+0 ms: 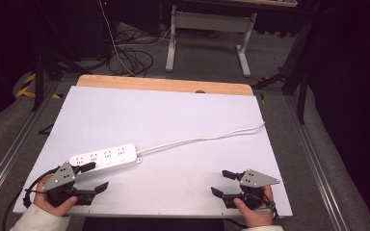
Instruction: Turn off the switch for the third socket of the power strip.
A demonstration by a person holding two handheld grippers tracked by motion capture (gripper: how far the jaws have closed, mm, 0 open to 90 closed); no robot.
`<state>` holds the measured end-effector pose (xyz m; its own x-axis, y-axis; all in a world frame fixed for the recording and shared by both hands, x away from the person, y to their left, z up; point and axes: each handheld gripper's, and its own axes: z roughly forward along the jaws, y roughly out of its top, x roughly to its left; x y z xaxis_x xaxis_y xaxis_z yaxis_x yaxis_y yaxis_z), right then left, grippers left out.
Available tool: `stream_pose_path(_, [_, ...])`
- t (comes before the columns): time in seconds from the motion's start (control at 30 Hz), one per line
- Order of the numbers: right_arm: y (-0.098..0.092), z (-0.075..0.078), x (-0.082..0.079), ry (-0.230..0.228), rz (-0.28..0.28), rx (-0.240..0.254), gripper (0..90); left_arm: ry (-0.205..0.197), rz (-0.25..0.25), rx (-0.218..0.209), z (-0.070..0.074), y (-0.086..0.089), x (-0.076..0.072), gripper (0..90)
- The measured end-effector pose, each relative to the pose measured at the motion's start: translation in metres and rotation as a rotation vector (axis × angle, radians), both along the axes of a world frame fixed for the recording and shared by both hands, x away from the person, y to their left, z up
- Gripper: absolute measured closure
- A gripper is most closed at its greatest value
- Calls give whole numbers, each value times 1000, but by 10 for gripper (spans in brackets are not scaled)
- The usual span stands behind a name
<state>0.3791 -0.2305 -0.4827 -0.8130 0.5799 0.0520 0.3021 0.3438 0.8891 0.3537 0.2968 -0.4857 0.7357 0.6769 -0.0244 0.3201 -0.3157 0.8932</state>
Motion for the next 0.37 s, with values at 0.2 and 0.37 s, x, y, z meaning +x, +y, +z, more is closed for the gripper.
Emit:
stream_pose_path(0.2, [0,0,0,-2,-1,-5,269,18,24,12,1,2,0,173])
stream_pose_path(0.37, [0,0,0,-2,0,-9,266,-9,22,18,1,1,0,162])
